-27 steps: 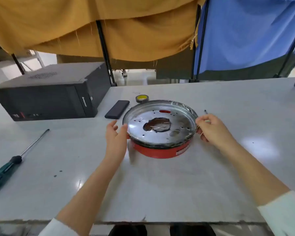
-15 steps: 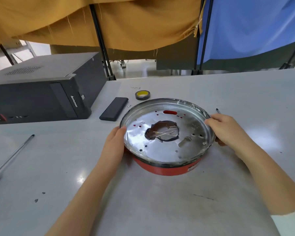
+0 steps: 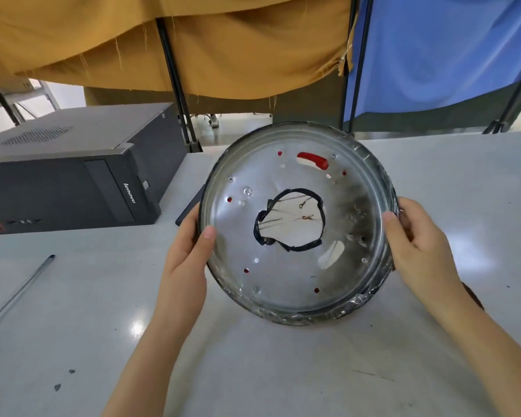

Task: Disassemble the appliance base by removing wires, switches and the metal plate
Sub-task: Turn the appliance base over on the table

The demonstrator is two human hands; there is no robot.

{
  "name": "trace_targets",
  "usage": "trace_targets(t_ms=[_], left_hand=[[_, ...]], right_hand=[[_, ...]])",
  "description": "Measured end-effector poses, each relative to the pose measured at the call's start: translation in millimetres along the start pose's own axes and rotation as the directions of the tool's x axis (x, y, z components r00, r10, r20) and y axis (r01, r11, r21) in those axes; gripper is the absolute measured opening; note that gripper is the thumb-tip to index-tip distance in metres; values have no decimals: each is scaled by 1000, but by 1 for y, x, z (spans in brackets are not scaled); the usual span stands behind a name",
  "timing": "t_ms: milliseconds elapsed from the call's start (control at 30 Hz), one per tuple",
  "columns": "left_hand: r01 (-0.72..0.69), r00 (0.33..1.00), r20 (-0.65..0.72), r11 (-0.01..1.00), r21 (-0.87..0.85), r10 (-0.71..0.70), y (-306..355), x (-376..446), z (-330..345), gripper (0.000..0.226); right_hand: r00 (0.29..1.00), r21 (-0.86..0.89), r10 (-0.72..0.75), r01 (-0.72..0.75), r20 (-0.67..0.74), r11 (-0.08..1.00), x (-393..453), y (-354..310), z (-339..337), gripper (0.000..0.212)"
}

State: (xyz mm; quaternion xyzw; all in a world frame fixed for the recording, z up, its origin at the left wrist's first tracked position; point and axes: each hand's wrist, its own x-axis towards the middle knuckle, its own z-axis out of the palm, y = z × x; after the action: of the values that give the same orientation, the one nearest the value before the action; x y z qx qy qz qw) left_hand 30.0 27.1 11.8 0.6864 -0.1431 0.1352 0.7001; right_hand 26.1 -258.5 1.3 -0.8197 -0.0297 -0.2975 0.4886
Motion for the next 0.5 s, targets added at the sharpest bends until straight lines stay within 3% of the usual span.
trace_targets(t_ms=[167, 300, 367, 400, 433, 500], left_hand=[[-43, 998, 43, 999, 11, 42, -3, 3, -4, 46], [66, 996, 73, 987, -149, -55, 6, 4, -4, 47], [99, 995, 57, 965, -242, -88, 7, 4, -5, 36], [165, 986, 98, 910, -380, -137, 11, 3, -5, 27], [225, 974, 109, 853, -472, -197, 15, 4, -5, 34], [231, 971, 55, 849, -475, -233, 19, 8, -6, 48]], right_hand=[[997, 42, -3, 0, 71, 999, -2, -3, 1, 35], [995, 124, -24, 13, 94, 992, -1, 1, 0, 52], [991, 185, -27, 3, 130, 983, 2, 2, -3, 56], [986, 230, -26, -12, 162, 973, 3, 1, -5, 58], [981, 308, -13, -49, 193, 950, 5, 0, -6, 58], [956, 556, 99, -243, 277, 795, 8, -3, -7, 40]])
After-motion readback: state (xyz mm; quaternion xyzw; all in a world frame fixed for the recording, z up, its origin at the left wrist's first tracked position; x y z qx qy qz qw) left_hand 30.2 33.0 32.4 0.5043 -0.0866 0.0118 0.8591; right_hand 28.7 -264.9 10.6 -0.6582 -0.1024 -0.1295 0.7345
